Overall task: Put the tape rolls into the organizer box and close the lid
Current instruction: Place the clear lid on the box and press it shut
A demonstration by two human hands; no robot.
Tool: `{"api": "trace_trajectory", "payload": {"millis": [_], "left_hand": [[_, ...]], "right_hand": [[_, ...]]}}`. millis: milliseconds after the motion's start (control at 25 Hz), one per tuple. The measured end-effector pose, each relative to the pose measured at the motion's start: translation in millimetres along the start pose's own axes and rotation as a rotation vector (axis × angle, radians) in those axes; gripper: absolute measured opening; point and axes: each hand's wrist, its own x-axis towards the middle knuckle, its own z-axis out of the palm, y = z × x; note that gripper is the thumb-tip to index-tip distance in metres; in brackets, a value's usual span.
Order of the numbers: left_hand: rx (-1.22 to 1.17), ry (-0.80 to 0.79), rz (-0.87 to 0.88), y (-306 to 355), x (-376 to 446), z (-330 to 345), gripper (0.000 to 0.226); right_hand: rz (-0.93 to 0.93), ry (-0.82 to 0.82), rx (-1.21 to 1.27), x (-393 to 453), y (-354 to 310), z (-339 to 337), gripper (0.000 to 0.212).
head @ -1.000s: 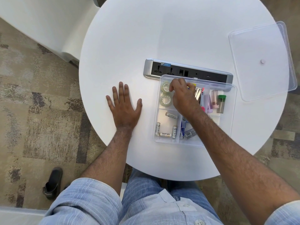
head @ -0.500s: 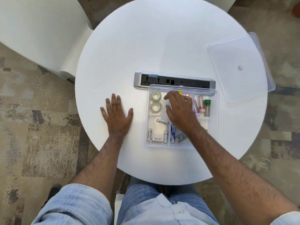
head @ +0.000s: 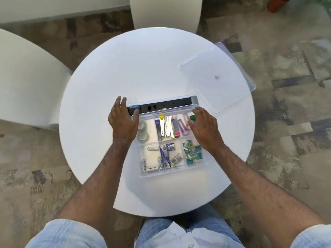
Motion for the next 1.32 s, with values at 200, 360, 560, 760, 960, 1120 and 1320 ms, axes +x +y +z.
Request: {"api": "trace_trajectory", "payload": {"millis": [200, 360, 560, 760, 960, 1120, 1320], "left_hand": [[0.022, -0.097, 0.179, 86, 22, 29, 0.062], [-0.028, -0.155, 0.193, 142, 26, 64, 0.068], [0.031, -0.226, 0.264, 183, 32, 93, 0.072], [0.104, -0.308, 0.312, 209, 35, 114, 0.072], [0.239, -0.435, 0.358, 232, 44, 131, 0.077], [0.378, -0.594, 0.388, 251, 52, 150, 0.082], [0.489, -0.738, 0.353, 265, 56, 168, 0.078]], "right_hand": [[0.209, -0.066, -0.011, 4, 66, -12, 0.058], [0.257, -0.231, -0.055, 4, 108, -10, 0.065], [0.238, -0.237, -0.098, -11, 131, -11, 0.064], [0.241, -0.13, -0.087, -46, 155, -20, 0.063], [0.257, -0.032, -0.1, -78, 169, -28, 0.046], [0.465, 0.171, 0.197, -89, 179, -28, 0.024], [0.96, 0.28, 0.511, -73, 204, -33, 0.048]]}}
